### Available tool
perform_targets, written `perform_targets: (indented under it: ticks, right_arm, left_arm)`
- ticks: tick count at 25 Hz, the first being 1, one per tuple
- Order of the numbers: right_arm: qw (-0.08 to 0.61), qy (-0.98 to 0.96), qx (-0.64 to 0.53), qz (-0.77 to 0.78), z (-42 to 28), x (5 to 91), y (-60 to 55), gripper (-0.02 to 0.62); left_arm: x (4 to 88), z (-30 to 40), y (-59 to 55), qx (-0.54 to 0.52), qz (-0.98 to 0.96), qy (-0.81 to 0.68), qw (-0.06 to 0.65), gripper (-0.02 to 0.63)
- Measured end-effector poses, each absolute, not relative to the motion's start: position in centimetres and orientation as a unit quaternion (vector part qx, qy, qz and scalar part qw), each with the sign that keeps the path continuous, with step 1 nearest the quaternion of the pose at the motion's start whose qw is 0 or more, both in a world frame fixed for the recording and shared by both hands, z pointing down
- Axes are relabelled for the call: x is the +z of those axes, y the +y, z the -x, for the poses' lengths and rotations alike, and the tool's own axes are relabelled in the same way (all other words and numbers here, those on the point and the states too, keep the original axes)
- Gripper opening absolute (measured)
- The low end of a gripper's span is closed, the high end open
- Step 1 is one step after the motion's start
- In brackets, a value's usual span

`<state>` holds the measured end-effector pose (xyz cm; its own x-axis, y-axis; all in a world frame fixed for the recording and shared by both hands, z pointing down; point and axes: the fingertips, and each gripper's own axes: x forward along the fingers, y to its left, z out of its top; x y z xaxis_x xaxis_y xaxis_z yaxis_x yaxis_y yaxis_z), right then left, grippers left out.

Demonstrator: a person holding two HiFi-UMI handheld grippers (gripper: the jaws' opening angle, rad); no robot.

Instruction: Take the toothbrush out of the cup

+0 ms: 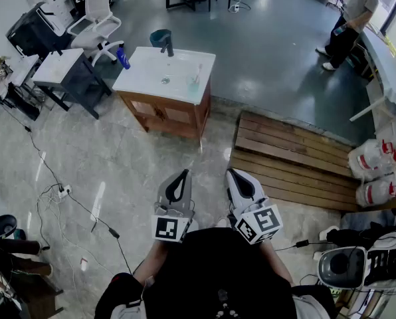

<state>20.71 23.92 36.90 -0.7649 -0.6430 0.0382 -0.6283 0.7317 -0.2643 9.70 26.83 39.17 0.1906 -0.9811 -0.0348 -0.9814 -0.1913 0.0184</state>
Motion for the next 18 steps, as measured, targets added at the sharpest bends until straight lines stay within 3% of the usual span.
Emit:
perform_targets:
  ticks: [18]
  right_arm:
    - [0.015, 0.926, -0.133, 0.353, -15.9, 37.1, 23.4, 0.002]
  left_arm:
    - [39.3, -5.4, 25.8, 0.022, 0.783, 0.622, -0.002, 0.002]
